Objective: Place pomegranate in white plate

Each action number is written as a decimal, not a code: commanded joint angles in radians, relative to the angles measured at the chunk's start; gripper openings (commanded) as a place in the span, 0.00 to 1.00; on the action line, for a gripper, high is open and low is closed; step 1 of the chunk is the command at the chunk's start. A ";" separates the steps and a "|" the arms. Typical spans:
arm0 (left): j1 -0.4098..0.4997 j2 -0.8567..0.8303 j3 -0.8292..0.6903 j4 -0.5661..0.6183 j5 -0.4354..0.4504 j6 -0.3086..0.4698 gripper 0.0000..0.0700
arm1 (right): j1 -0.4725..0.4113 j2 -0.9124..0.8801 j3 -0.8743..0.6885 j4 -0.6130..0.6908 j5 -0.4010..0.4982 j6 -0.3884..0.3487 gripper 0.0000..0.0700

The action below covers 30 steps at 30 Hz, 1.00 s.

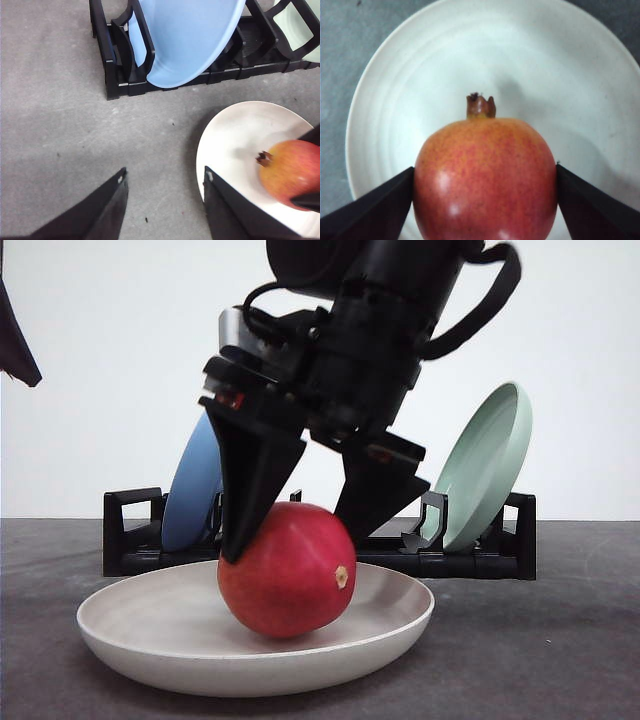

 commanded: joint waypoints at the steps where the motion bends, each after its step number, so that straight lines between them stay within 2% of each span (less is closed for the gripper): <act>1: -0.002 0.006 0.016 0.011 0.005 -0.001 0.39 | 0.011 0.027 0.026 0.019 0.000 0.013 0.66; 7: -0.002 0.006 0.016 0.011 0.005 0.000 0.39 | 0.011 0.032 0.025 0.033 0.007 0.020 0.66; 9: -0.002 0.006 0.016 0.011 0.005 0.000 0.39 | 0.011 0.032 0.025 0.033 0.007 0.019 0.71; 13: -0.002 0.006 0.016 0.011 0.005 0.000 0.39 | 0.012 0.032 0.025 0.037 0.003 0.020 0.88; 18: -0.002 0.006 0.016 0.011 0.005 0.000 0.39 | 0.004 -0.004 0.023 0.064 0.040 0.013 0.90; 21: -0.002 0.006 0.016 0.011 0.005 0.000 0.39 | 0.004 -0.064 -0.013 0.158 0.071 0.011 0.90; 26: -0.002 0.006 0.016 0.011 0.005 -0.001 0.39 | 0.000 -0.211 -0.157 0.369 0.073 0.011 0.90; 30: -0.002 0.006 0.016 0.011 0.005 -0.001 0.39 | -0.020 -0.343 -0.279 0.468 0.065 0.012 0.89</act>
